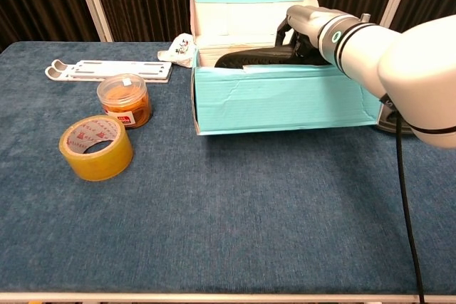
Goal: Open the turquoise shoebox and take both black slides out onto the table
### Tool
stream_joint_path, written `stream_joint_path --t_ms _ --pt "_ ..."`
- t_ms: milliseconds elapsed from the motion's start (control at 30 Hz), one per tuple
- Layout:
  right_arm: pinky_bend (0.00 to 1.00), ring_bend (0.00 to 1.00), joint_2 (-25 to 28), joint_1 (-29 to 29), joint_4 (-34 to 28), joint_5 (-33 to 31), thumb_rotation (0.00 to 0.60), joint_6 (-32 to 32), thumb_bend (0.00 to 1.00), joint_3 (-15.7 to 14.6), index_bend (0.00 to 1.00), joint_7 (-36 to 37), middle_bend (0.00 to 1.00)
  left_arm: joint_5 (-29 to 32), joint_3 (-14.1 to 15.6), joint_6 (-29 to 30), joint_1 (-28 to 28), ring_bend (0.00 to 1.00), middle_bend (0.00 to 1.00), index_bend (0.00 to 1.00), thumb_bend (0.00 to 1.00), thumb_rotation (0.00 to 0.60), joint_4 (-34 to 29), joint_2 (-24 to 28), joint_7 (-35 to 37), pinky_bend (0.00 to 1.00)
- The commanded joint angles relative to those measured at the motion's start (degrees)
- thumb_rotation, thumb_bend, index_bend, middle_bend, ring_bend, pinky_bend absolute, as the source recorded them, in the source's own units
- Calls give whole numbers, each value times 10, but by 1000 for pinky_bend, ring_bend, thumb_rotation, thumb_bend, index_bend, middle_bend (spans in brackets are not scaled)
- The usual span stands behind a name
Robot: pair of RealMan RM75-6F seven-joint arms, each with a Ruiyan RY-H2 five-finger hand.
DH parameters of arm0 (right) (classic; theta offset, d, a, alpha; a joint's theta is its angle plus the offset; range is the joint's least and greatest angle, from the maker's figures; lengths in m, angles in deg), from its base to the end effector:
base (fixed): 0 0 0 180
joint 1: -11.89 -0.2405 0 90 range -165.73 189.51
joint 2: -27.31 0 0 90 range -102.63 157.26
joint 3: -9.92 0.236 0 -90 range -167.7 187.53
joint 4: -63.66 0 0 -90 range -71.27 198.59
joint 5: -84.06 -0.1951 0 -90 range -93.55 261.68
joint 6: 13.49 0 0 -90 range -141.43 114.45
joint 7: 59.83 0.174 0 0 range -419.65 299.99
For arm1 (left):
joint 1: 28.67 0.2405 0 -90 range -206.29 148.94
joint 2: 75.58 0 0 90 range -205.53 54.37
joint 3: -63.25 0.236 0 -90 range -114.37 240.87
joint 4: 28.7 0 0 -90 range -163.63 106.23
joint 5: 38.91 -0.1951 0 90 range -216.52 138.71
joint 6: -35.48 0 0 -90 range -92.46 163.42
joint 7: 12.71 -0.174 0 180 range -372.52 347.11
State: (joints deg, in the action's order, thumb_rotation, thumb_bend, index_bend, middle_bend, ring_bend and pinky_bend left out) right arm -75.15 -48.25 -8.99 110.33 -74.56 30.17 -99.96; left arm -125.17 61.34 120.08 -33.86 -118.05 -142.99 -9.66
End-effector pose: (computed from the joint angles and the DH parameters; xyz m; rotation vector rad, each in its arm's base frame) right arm -0.0757 -0.4159 -0.0406 1.5810 -1.0841 0.7681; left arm -0.2919 0.2071 0.1467 -1.3837 -0.9619 -0.9418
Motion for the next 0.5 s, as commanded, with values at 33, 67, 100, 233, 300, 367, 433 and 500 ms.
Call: stream_joint_path --t_ms 33,67,100,233,300,367,433,500 --pt "719 691 -10 1 12 24 600 1 883 12 779 30 662 1 -1 0 0 105 183 220 11 600 0 0 1 106" --pt "719 692 -11 4 12 35 600 1 882 13 779 43 661 2 -1 -1 0 105 183 221 11 600 0 0 1 106" --pt "719 692 -11 8 12 46 600 1 881 15 779 57 661 3 -1 -1 0 105 183 221 11 600 1 0 1 106" --pt "719 691 -12 23 8 94 600 -6 875 22 778 112 661 4 -1 -5 -2 105 184 220 11 600 2 0 2 106" --pt "719 691 -13 31 5 119 600 -10 872 26 777 144 661 3 -2 -5 -3 105 183 220 11 600 2 0 2 106" --pt "719 691 -10 40 -1 147 600 -11 865 30 777 179 661 3 -2 -5 -3 105 183 220 11 600 2 -1 2 106" --pt "719 691 -1 51 -14 181 600 -16 860 32 776 215 661 3 -2 -4 -3 105 183 221 11 600 3 -1 3 106" --pt "720 691 16 65 -33 214 600 -23 857 32 775 246 661 3 -2 -4 -3 105 183 221 11 600 4 -1 4 106"
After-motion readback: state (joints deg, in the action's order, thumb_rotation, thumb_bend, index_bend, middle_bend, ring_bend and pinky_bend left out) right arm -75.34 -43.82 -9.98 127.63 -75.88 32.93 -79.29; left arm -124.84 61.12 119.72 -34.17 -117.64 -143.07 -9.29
